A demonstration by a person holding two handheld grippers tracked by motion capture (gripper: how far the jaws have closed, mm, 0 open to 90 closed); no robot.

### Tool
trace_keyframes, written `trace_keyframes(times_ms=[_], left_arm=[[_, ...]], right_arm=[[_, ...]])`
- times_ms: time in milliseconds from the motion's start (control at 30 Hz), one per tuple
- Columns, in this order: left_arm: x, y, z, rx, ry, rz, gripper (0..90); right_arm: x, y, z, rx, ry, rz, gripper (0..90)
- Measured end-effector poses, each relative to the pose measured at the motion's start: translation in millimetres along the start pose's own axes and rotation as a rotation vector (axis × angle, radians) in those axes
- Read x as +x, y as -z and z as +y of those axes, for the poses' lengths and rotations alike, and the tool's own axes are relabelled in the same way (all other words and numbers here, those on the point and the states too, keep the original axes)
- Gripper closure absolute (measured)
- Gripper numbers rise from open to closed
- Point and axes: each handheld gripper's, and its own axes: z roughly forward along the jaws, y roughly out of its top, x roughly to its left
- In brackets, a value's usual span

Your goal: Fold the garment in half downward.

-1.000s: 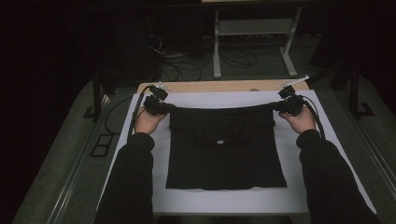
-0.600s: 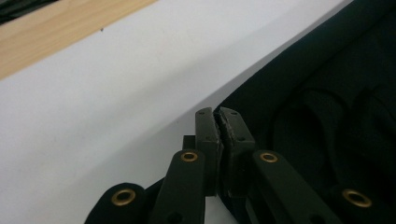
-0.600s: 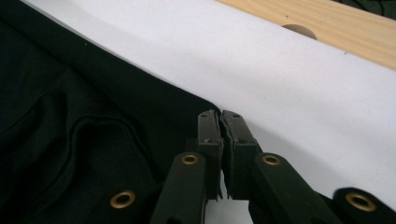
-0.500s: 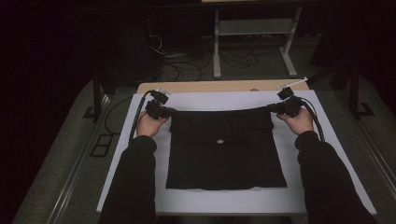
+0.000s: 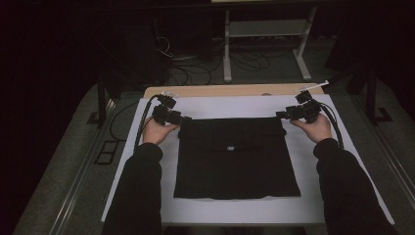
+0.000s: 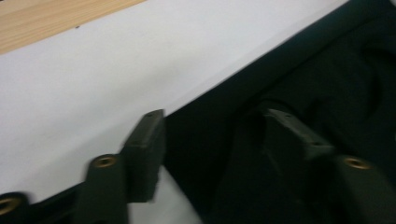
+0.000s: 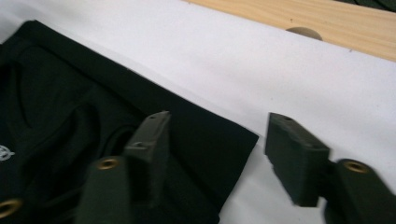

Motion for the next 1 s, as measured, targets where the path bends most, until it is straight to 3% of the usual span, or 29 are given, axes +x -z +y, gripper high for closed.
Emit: trace_keyframes(times_ms=[67,167,400,667,733,1000], left_arm=[[-2.1,2.9,1.0,-0.010,-0.004,-0.013,23.5],[-5.3,7.6,2.7,-0.049,0.009,-0.044,17.8],[-9.9,14.4,5.7,-0.132,-0.003,-0.076,0.0],[-21.4,14.5,4.7,-0.143,-0.047,-0.108,0.0],[-23.1,13.5,2.7,-0.156,-0.041,-0.131,0.0],[-25.2,13.1,-3.9,-0.174,-0.031,-0.142,0.0]], right_arm=[[1.5,3.6,0.9,-0.010,0.014,-0.010,28.2],[3.9,10.2,2.6,-0.034,0.019,-0.020,20.8],[8.5,22.6,5.9,-0.067,0.013,-0.020,0.0],[12.8,26.2,5.4,-0.061,0.010,-0.006,0.0],[15.0,25.7,5.6,-0.059,0.020,0.003,0.0],[32.4,18.1,7.7,-0.049,0.053,0.044,0.0]])
